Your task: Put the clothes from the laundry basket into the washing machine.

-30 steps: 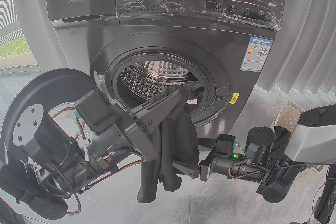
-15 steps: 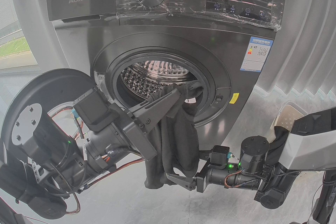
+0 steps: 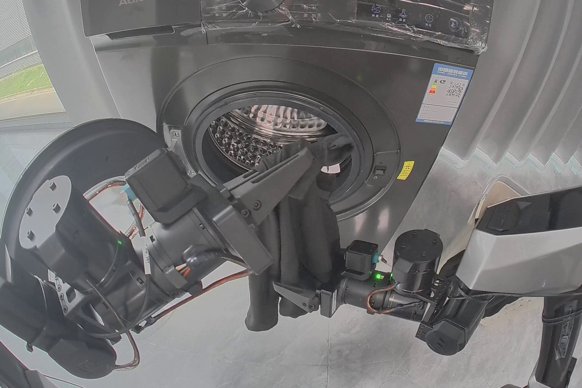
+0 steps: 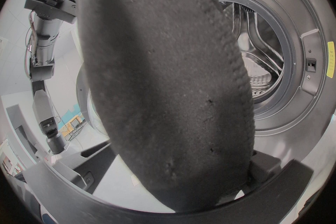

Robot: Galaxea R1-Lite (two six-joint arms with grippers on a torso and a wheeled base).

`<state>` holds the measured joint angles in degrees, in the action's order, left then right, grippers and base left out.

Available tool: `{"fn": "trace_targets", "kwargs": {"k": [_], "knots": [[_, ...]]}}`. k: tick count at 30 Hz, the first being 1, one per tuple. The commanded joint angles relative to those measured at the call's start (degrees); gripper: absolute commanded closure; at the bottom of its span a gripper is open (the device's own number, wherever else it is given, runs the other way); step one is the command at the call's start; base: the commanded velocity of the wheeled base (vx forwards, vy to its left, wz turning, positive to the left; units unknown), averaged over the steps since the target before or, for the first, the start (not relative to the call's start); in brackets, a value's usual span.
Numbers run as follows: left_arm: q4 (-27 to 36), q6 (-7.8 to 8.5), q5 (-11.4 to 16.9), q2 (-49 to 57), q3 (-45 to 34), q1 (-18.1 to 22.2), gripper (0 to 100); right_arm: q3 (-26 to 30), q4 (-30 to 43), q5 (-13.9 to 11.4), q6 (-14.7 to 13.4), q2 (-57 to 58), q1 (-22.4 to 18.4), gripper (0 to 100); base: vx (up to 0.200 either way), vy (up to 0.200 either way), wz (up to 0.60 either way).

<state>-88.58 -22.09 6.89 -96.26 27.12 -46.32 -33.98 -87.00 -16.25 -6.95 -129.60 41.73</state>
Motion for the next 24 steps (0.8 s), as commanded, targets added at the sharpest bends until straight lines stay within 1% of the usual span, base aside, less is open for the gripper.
{"fn": "trace_targets", "kwargs": {"k": [1, 6, 8, 9, 13, 15, 18, 24], "knots": [[0.0, -0.06, 0.0, 0.0, 0.7, -0.1, 100, -3.0, -0.1, 0.9, -0.9, -2.5, 0.2, 0, 0.000, 0.000, 0.00], [0.0, -0.32, 0.0, 0.0, 1.4, -0.1, 100, -4.0, -0.1, 1.1, -1.1, -2.6, 1.6, 0, 0.000, 0.000, 0.00], [0.0, -0.94, -0.1, 0.0, 1.7, -0.1, 100, -3.8, -0.2, 1.2, -1.2, -2.7, 2.7, 0, 0.000, 0.000, 0.00], [0.0, -1.11, -0.1, -0.1, 1.8, -0.1, 100, -3.8, -0.2, 1.2, -1.4, -2.7, 2.8, 100, 0.000, 0.000, 0.00], [0.0, -1.29, -1.1, -0.2, 2.0, 0.0, 100, -3.5, -0.5, 1.2, -1.5, -2.5, 3.4, 100, 0.000, 0.000, 0.00], [0.1, -1.38, -1.1, -0.2, 2.0, 0.1, 100, -2.4, -1.2, 1.2, -1.6, -2.0, 3.5, 100, 0.000, 0.000, 0.00], [0.1, -1.29, -1.2, -0.5, 1.9, 1.7, 100, 1.5, -1.4, 1.1, -1.5, -0.4, 3.8, 100, 0.000, 0.000, 0.00], [0.1, -1.47, -1.2, -1.2, 1.8, 4.8, 100, 10.5, -1.4, 0.6, -1.1, 7.2, 5.5, 100, 0.000, 0.000, 0.00]]}}
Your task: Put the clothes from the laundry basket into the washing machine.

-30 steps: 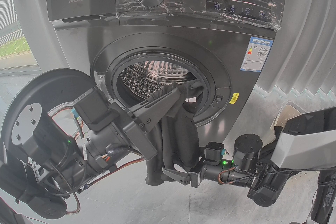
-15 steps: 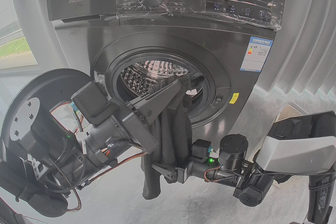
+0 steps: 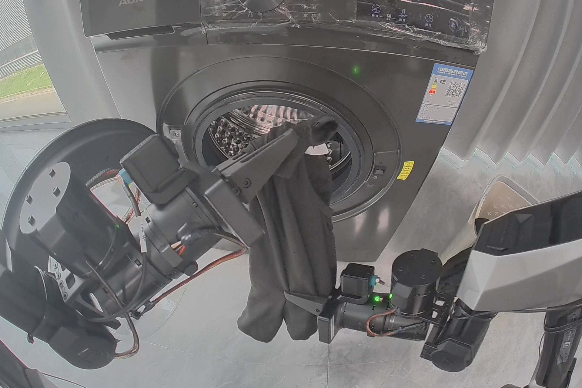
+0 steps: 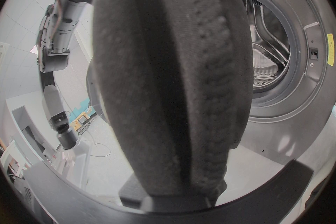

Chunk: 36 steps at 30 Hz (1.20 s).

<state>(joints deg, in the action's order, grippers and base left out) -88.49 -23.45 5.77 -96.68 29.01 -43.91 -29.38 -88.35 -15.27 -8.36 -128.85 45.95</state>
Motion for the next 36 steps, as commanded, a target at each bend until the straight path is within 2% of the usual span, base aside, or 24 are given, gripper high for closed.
{"fn": "trace_targets", "kwargs": {"k": [1, 5, 8, 12, 15, 21, 29, 30, 36], "knots": [[0.0, -0.19, 0.0, -1.2, -0.3, 2.5, 100, 7.0, 0.0, -0.5, 0.3, 7.8, 1.4, 100, 0.000, 0.000, 0.00], [0.0, -0.28, -0.1, -2.3, -0.4, 3.4, 100, 9.3, 0.0, -1.2, 0.5, 11.3, 1.6, 100, 0.000, 0.000, 0.00], [0.0, 0.08, -0.2, -4.5, -1.0, 4.5, 100, 11.4, 0.0, -3.4, 1.2, 15.0, 1.6, 100, 0.000, 0.000, 0.00], [0.0, 0.43, -0.2, -6.4, -2.2, 4.8, 100, 12.0, -0.1, -4.2, 1.2, 17.9, 1.1, 100, 0.000, 0.000, 0.00], [0.0, 0.69, -0.2, -7.5, -3.6, 4.8, 100, 12.1, -0.2, -5.7, 1.5, 19.9, 0.4, 100, 0.000, 0.000, 0.00], [0.0, 3.15, -1.6, -10.4, -4.1, 5.9, 100, 12.2, -0.2, -5.9, 1.7, 21.6, -1.3, 100, 0.000, 0.000, 0.00], [0.0, 2.98, -1.7, -11.0, -4.3, 6.6, 100, 11.4, -0.2, -5.9, 1.7, 21.8, -2.1, 100, 0.000, 0.000, 0.00], [0.0, 2.98, -1.5, -11.0, -4.8, 6.7, 0, 11.2, -0.2, -5.9, 1.8, 21.7, -3.0, 100, 0.000, 0.000, 0.00], [0.0, 3.24, -1.7, -11.0, -6.2, 6.7, 0, 10.3, -0.2, -5.8, 1.8, 21.4, -5.4, 100, 0.000, 0.000, 0.00]]}}
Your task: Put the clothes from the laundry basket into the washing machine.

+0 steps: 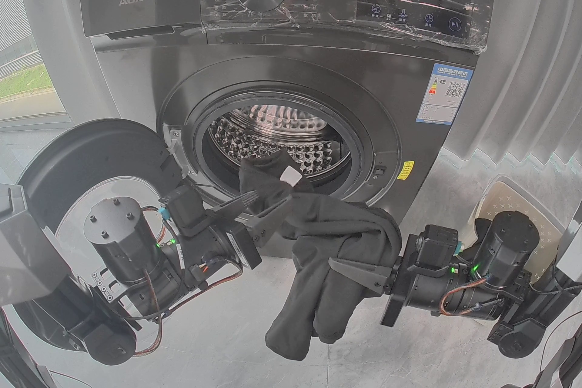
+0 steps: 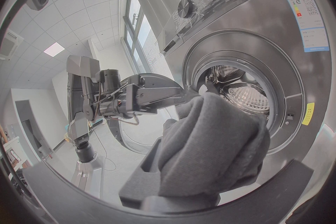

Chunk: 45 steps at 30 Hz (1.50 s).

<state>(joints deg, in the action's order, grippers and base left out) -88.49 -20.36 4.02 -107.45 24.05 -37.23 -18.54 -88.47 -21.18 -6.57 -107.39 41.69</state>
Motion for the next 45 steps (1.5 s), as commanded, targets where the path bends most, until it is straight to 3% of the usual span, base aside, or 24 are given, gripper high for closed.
{"fn": "trace_targets", "kwargs": {"k": [1, 6, 8, 19, 25, 28, 36, 41, 45], "knots": [[0.0, 0.14, 0.0, -0.2, -1.3, 0.1, 0, -0.5, 0.0, 0.1, 0.0, -0.1, -1.2, 100, 0.000, 0.000, 0.00], [0.0, 1.29, 0.0, -1.2, -1.7, 0.1, 0, -1.4, 0.0, 0.2, -0.5, -0.1, -1.6, 100, 0.000, 0.000, 0.00], [-0.1, 2.87, -0.1, -2.1, -1.9, 0.2, 0, -1.5, 0.0, 0.3, -0.4, -0.4, -2.5, 100, 0.000, 0.000, 0.00], [-0.2, 3.83, 0.6, -1.2, -4.9, -0.4, 0, -2.4, 0.0, 0.7, -0.6, -0.9, -2.4, 100, 0.000, 0.000, 0.00], [-0.2, 7.44, 3.8, -0.6, -8.8, -1.1, 0, -4.8, 0.0, 2.9, -3.4, -0.8, -2.3, 100, 0.000, 0.000, 0.00], [-0.2, 8.41, 5.2, 0.2, -10.5, -2.1, 0, -5.6, 0.0, 4.2, -4.5, -0.9, -2.0, 100, 0.000, 0.000, 0.00], [-0.2, 9.11, 5.8, 0.5, -10.8, -7.3, 0, -5.7, 0.0, 4.5, -5.0, -1.3, -0.9, 100, 0.000, 0.000, 0.00], [-0.2, 9.55, 5.8, -2.3, -9.0, -8.2, 0, -5.7, 0.0, 4.5, -5.0, -1.3, -0.4, 100, 0.000, 0.000, 0.00], [-0.2, 11.13, 5.6, -5.5, -6.8, -7.7, 0, -5.6, 0.0, 4.5, -5.0, -1.3, 0.1, 100, 0.000, 0.000, 0.00]]}}
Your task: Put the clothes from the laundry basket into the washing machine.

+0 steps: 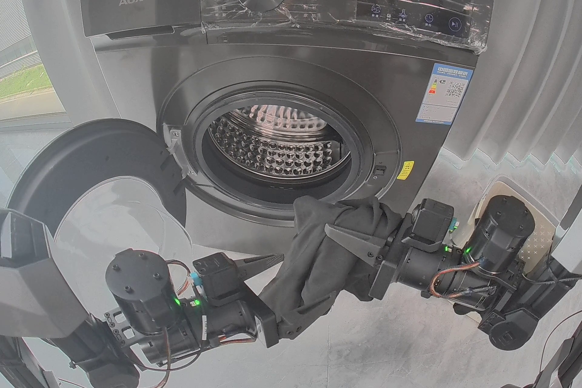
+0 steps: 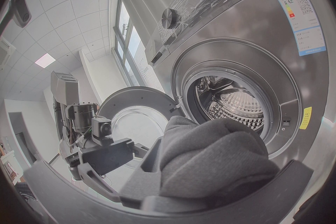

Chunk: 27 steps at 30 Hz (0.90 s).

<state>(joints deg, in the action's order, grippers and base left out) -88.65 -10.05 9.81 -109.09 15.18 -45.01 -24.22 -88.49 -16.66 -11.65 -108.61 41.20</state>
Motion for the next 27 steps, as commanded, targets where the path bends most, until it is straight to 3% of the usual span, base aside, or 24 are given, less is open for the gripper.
{"fn": "trace_targets", "kwargs": {"k": [1, 9, 27], "knots": [[0.0, 0.90, -0.3, -4.4, 2.7, 0.1, 0, 0.1, 0.0, 0.0, 0.1, -0.1, 0.8, 100, 0.000, 0.000, 0.00], [0.0, 0.99, -0.4, -7.1, 5.3, -1.5, 0, -0.1, 0.0, 0.0, 0.0, -0.1, 0.8, 100, 0.000, 0.000, 0.00], [-0.4, 1.70, -1.0, -11.3, 13.4, -0.3, 0, -0.3, 0.0, 0.1, -1.0, -0.5, 1.8, 100, 0.000, 0.000, 0.00]]}}
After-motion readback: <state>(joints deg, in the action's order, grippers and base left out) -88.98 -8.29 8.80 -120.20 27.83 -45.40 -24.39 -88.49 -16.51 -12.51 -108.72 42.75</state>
